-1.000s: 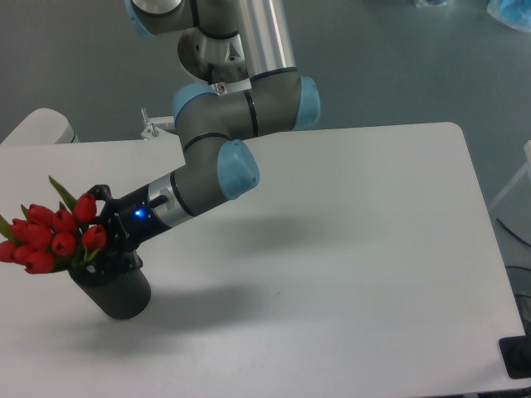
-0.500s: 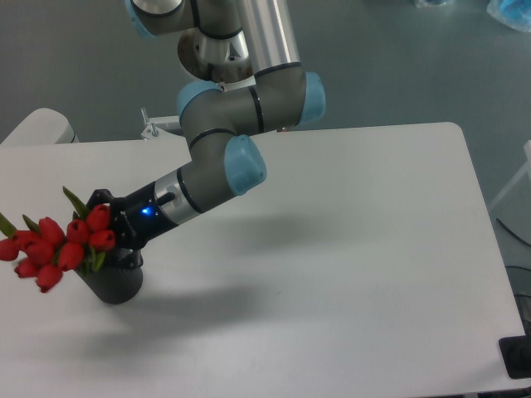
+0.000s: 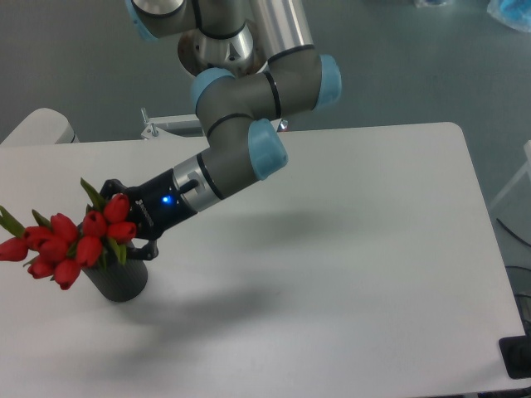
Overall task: Pick up the flowers from the vase
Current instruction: 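Lift the gripped tulips up out of the black vase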
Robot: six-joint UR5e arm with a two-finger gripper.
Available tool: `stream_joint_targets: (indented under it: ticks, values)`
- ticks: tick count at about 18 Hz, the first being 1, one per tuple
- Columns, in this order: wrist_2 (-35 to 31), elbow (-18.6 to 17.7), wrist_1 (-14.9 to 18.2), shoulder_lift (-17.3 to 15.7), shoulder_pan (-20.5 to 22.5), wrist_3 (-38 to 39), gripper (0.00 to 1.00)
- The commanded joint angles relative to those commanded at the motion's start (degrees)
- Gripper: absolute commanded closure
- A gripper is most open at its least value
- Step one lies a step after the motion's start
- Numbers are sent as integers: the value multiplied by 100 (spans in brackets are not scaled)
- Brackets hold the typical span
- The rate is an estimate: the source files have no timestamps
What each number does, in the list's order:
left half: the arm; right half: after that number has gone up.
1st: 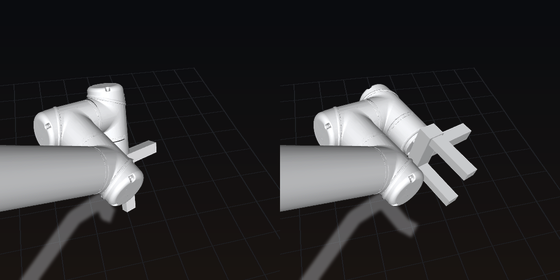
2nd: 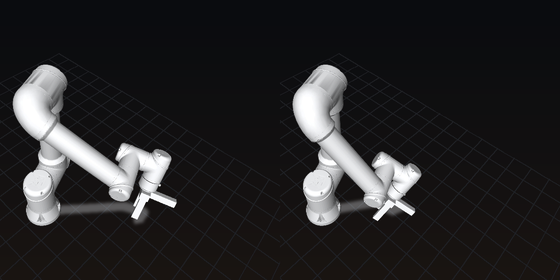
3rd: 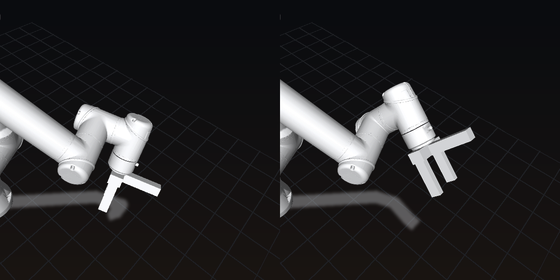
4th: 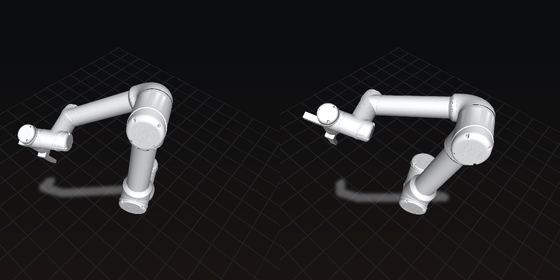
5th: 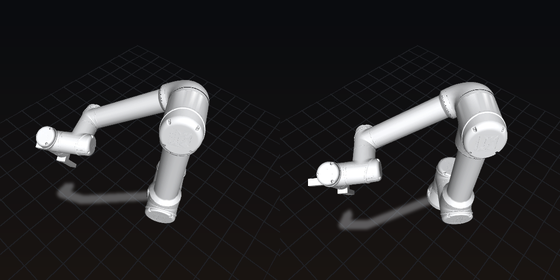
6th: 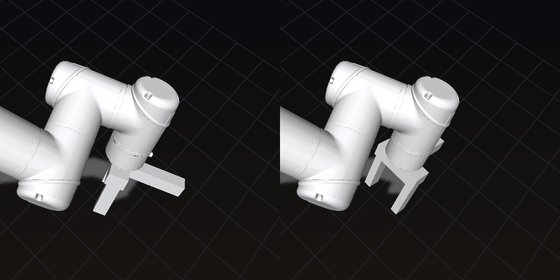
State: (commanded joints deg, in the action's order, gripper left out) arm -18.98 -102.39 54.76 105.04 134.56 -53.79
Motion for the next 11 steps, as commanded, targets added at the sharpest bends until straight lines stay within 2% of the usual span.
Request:
stream_joint_targets:
  ticks: [4, 11]
  values:
    - [245, 0, 0, -229, 0, 185, 78]
    - [562, 97, -17, -264, 26, 159, 78]
